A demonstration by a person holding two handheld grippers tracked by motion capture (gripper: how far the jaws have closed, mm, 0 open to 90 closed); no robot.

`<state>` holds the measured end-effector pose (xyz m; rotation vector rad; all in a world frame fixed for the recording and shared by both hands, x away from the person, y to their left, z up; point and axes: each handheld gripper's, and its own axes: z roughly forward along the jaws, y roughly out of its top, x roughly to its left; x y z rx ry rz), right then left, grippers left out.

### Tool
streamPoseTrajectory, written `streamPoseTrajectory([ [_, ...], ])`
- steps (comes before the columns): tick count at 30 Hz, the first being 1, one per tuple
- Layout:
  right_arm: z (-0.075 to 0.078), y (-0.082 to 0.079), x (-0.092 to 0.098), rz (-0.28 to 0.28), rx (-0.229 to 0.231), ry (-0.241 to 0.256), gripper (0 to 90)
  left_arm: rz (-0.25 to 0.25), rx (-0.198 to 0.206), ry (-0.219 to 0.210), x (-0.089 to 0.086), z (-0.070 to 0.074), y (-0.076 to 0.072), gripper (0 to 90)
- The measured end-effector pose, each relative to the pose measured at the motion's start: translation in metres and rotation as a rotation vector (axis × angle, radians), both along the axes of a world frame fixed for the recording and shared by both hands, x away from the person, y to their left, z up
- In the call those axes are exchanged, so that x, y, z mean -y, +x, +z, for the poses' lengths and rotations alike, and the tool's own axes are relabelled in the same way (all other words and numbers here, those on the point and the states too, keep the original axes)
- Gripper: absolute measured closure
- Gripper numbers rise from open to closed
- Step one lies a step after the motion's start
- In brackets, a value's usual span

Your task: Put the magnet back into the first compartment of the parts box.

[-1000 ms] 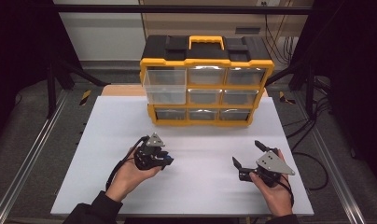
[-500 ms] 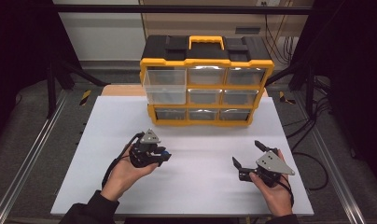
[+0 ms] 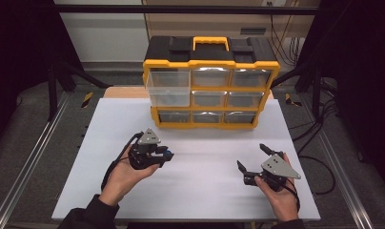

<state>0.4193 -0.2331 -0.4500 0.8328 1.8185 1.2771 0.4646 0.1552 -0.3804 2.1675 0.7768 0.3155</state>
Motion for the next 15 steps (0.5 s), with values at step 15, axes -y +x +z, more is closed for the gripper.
streamPoseTrajectory([
  [15,0.0,0.0,-0.001,0.005,-0.001,-0.012,5.5,0.007,0.046,-0.053,-0.008,0.014,-0.002,62.3],
])
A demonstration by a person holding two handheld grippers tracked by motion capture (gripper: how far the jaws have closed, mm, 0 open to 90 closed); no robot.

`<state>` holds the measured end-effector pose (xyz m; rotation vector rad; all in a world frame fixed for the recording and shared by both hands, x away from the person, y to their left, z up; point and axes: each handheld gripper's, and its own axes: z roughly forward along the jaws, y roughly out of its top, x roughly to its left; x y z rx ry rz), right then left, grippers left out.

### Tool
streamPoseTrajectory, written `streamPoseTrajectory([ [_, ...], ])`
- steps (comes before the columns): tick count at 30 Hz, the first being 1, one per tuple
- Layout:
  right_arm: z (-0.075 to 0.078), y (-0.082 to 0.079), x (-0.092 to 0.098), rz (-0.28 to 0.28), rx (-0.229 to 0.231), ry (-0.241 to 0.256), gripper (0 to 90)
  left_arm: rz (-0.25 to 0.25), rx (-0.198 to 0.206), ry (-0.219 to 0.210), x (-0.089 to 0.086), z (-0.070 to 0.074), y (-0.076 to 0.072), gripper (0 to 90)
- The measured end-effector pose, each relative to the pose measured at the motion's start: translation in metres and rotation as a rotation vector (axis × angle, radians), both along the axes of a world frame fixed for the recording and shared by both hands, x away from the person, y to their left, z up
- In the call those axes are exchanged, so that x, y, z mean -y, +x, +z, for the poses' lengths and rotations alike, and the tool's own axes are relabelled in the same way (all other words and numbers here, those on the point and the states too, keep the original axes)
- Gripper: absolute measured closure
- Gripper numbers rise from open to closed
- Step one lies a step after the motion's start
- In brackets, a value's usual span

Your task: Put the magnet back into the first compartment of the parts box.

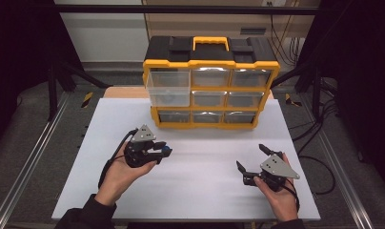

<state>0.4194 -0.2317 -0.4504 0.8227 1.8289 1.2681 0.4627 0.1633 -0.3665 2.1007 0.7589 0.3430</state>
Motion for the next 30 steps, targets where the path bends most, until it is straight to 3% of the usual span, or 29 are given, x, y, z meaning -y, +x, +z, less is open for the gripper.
streamPoseTrajectory([
  [12,0.0,0.0,0.0,-0.001,0.0,0.0,5.6,0.01,0.038,-0.046,-0.006,0.012,-0.003,62.3],
  [19,0.0,0.0,0.0,0.0,-0.001,-0.005,5.5,0.019,0.039,-0.057,-0.008,0.013,-0.002,62.3],
  [20,-0.001,0.0,-0.001,0.001,0.0,-0.003,5.5,0.022,0.069,-0.046,-0.008,0.015,0.0,62.3],
  [30,-0.002,0.001,0.0,-0.003,-0.006,-0.008,5.5,0.022,0.094,-0.038,0.005,0.033,0.007,62.3],
])
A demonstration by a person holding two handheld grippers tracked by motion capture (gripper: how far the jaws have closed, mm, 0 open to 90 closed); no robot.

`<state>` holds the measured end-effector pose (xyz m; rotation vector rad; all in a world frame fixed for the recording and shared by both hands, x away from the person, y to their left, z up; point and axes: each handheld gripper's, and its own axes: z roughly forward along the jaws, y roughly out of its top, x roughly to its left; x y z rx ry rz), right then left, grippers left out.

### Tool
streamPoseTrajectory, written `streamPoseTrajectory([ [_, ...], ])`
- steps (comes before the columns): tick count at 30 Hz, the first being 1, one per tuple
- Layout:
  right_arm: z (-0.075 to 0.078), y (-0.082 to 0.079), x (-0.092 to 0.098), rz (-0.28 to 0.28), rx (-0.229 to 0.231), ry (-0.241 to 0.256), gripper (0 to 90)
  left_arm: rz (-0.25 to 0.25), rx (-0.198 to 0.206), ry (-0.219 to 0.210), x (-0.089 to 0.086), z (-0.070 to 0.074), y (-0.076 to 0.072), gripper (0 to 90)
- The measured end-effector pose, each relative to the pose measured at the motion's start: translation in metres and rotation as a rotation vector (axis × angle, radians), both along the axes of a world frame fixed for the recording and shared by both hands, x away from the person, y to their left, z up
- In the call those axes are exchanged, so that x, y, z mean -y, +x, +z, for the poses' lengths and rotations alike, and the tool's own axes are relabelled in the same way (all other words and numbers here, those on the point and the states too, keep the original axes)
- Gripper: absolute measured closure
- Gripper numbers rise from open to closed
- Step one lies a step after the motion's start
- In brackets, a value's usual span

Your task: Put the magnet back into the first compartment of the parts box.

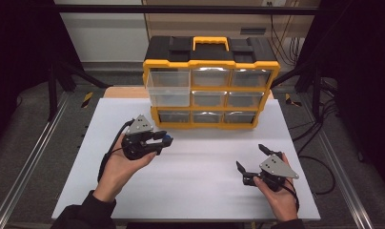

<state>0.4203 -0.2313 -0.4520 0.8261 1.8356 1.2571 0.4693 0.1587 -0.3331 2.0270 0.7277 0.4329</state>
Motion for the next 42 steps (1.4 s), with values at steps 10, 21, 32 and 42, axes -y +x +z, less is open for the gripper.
streamPoseTrajectory([
  [10,0.001,0.0,0.001,-0.003,0.001,0.01,5.5,0.012,0.05,0.014,0.007,0.037,0.003,62.3],
  [21,0.001,0.0,0.001,0.001,0.006,0.015,5.5,0.04,0.092,0.013,0.008,0.075,0.008,62.3],
  [32,0.001,0.001,0.0,0.003,0.008,0.02,5.4,0.063,0.136,-0.004,0.004,0.091,0.008,62.3],
  [42,0.001,0.001,0.001,0.0,0.009,0.021,5.4,-0.028,0.35,0.155,-0.007,0.109,0.021,62.3],
])
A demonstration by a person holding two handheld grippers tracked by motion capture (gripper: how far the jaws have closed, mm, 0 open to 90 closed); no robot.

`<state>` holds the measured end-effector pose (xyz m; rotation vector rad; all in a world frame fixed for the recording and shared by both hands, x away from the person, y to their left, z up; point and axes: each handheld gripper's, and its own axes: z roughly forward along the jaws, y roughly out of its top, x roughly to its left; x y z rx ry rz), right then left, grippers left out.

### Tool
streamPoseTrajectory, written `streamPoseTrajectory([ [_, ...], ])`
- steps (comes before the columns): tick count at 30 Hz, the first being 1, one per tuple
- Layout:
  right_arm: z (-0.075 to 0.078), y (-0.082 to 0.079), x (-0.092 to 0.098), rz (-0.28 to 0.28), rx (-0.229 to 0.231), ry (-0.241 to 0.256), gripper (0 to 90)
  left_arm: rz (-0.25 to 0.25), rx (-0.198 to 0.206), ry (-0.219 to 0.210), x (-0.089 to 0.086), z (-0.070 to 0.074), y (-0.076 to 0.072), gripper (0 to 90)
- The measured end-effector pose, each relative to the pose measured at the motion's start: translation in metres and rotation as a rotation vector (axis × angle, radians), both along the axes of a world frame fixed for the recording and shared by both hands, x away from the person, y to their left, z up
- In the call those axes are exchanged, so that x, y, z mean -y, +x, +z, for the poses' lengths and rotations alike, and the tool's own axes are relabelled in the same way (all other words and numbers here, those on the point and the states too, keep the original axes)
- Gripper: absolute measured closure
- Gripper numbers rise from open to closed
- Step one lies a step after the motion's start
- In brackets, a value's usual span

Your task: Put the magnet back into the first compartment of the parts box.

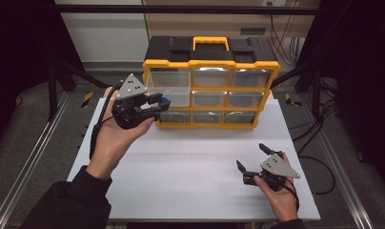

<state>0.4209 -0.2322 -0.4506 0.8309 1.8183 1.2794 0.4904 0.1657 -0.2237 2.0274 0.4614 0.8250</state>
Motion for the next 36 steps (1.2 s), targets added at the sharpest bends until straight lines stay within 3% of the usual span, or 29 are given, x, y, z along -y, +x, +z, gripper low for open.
streamPoseTrajectory([
  [14,0.0,0.0,0.0,0.0,-0.003,0.001,5.4,0.022,0.033,-0.062,-0.004,0.007,0.002,62.3],
  [19,0.0,0.0,0.0,-0.002,-0.003,0.001,5.4,0.021,0.043,-0.063,-0.003,0.01,0.002,62.3],
  [36,0.0,0.0,0.0,-0.002,-0.003,0.0,5.3,0.054,0.067,-0.126,-0.006,0.013,0.008,62.3],
])
